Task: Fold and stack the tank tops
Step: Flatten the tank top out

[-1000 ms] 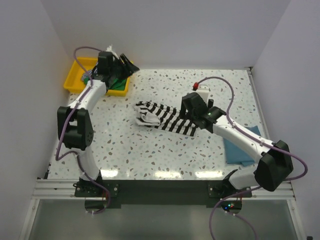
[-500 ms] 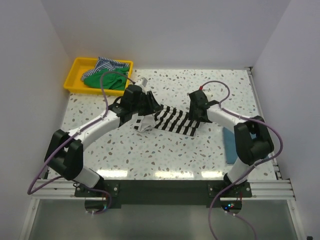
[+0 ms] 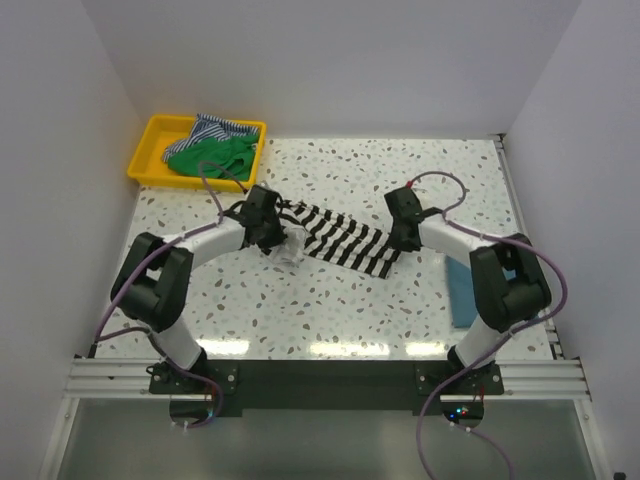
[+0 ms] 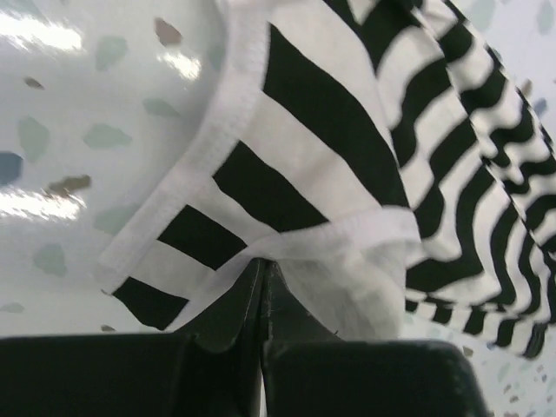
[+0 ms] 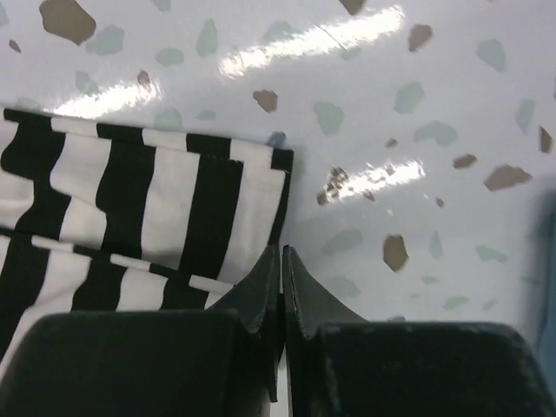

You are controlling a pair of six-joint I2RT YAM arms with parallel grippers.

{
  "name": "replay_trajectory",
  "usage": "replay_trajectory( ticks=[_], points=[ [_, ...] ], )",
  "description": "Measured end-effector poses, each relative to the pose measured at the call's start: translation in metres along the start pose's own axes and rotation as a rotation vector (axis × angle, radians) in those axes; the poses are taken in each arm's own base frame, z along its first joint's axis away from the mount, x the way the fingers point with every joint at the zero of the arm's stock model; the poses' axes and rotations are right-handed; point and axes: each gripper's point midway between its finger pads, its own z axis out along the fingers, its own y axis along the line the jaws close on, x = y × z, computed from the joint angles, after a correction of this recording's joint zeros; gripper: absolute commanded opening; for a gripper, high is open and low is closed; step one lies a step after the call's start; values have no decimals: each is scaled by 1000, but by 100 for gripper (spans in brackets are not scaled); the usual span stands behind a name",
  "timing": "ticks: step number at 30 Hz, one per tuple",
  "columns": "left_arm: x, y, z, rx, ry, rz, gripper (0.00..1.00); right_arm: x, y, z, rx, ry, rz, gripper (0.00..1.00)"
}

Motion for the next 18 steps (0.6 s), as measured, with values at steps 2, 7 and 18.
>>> replay_trajectory(
  ticks=[2,7,18],
  points=[
    [-17,8,13,-43,-13,-16,0,3,-9,-16,-5,-20,22,0],
    [-86,-21,60,-66,-93,13,0,-7,-20,-76,-102,-154,103,0],
    [-194,-135,93,186,-229,158,50,109,102,-147,-523,-157,-217,42]
  ],
)
